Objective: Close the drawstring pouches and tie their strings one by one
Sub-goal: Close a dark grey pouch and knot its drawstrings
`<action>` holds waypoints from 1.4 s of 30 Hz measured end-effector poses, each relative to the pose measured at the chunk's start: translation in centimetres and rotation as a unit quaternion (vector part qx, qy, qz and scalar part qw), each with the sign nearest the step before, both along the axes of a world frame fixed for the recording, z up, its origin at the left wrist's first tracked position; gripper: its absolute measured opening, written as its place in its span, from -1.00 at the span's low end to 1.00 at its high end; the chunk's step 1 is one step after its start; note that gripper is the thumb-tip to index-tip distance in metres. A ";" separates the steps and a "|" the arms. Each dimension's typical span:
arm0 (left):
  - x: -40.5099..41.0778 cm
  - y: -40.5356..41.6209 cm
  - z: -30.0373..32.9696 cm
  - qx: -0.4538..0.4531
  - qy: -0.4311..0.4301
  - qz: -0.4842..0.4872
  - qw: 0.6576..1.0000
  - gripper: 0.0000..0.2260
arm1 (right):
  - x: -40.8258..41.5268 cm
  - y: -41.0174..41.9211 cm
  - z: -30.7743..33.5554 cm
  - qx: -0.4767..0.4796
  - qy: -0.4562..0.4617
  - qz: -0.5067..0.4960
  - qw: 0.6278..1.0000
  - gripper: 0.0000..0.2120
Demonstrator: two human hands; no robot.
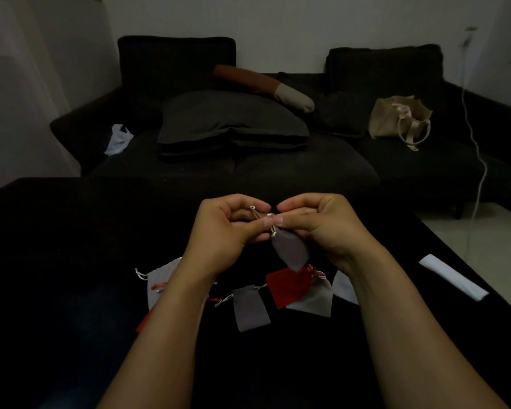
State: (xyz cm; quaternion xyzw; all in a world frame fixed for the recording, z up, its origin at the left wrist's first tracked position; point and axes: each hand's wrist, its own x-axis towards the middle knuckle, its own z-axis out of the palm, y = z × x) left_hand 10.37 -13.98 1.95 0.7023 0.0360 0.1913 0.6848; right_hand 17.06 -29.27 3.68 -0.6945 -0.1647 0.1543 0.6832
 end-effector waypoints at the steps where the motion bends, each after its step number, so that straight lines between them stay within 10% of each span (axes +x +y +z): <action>1: 0.0 0.0 0.0 0.003 0.000 0.008 1.000 -0.87 | 0.0 0.1 0.0 -0.001 -0.007 -0.007 1.000 -0.80; 9: 0.4 -0.5 -0.6 0.251 -0.090 0.180 0.947 -0.83 | 0.0 0.6 -0.2 -0.015 -0.056 0.066 0.996 -0.79; 27: 0.4 -0.5 -0.3 0.165 -0.079 0.131 0.974 -0.86 | 0.3 0.5 -0.2 -0.014 0.026 0.043 0.999 -0.86; 42: 0.8 1.0 -0.8 0.150 -0.010 0.007 0.989 -0.83 | 0.4 0.6 0.3 0.267 0.226 -0.002 0.937 -0.69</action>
